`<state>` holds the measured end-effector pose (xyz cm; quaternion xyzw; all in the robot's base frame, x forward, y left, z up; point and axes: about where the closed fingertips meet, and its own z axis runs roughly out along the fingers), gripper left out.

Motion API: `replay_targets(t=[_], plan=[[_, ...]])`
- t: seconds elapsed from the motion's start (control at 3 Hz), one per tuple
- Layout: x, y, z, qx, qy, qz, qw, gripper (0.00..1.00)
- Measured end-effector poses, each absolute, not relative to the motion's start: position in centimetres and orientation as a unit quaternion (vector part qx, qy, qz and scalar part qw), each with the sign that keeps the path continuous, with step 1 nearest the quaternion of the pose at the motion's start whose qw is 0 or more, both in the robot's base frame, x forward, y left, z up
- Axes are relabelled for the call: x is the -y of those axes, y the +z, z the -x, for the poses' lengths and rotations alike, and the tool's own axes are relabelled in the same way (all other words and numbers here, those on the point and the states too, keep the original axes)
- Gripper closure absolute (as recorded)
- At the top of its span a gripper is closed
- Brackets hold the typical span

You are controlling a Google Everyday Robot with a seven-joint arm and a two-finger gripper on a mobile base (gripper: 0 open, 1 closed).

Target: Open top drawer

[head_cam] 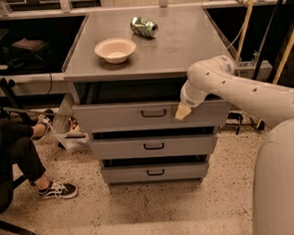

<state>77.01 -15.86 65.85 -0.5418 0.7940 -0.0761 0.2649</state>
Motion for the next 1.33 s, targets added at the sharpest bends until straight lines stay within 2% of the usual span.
replay_targets(t=[1.0,1.33], plan=[[17.6,65.8,-74.6,-0.803,-0.077,0.528,0.266,1.00],[17.3,65.9,-74.5,-0.803,-0.077,0.528,0.266,0.82]])
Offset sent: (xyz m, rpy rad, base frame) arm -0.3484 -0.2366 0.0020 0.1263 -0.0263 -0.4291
